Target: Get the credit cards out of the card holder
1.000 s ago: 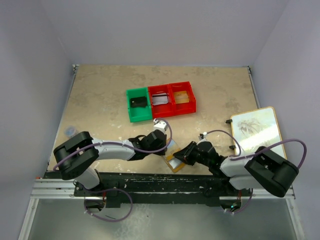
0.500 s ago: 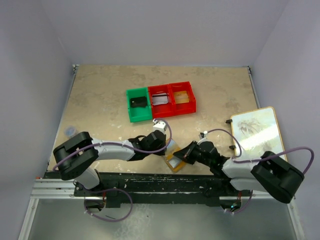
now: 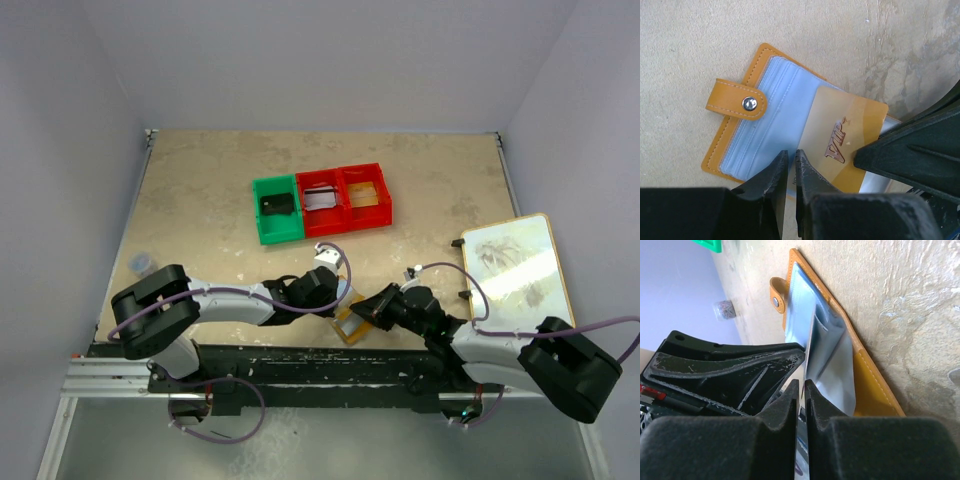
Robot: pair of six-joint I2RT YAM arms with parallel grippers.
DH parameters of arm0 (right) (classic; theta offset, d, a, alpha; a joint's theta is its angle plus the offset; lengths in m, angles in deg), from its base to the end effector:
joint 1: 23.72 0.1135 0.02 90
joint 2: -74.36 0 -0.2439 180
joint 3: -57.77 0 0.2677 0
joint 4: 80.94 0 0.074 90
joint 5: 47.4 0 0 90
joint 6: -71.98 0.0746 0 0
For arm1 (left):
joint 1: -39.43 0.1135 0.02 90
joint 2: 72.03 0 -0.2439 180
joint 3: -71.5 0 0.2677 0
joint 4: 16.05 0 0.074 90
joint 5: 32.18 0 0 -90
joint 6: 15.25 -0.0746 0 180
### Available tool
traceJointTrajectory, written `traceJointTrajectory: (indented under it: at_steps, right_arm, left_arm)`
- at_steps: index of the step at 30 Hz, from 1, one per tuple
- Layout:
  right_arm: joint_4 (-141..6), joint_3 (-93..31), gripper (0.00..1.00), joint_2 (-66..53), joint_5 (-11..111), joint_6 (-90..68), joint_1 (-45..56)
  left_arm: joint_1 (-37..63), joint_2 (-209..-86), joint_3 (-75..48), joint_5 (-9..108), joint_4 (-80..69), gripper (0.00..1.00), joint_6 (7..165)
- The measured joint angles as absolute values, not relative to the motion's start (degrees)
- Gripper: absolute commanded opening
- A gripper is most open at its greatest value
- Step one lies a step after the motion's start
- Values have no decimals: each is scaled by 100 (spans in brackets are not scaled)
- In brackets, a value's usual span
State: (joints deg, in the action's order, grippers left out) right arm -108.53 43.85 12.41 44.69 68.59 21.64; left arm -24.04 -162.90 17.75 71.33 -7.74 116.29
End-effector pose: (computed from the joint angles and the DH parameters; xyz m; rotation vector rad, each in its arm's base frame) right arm 0.1551 0.1610 0.0778 0.7738 2.1376 1.4589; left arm 0.1675 -0.2964 0.0914 0.3450 2.3986 -0.6125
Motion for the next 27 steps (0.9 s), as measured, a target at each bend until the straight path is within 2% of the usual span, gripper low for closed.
traceJointTrajectory:
  at_steps: [1,5,16,19,22,23,27]
  right_arm:
    - [-10857,4385,20,1226,4462,6868,2164]
    - [-10881,4385,21,1088,4458,6907,2164]
    - [-10901,4107,19,369,4508,6708,2162]
    - [-10909,4040,15,301,4510,6658,2162]
    - [-10955,4040,1,273,4508,6652,2162]
    - [-10990,4040,1,275,4510,6649,2162]
    - [-11003,3976,14,281,4523,6634,2160]
  left_arm:
    - [-2404,-16290,1775,7151,-772,8,11640]
    - [-2404,-16290,1778,7164,-774,8,11732]
    - [-2410,-16290,1786,7201,-787,8,11769]
    - [-2410,-16290,1786,7206,-785,8,11767]
    - [-2410,-16288,1786,7208,-779,8,11767]
    - [-2410,-16288,1786,7214,-774,8,11767]
    - [-2410,-16264,1791,7280,-746,8,11780]
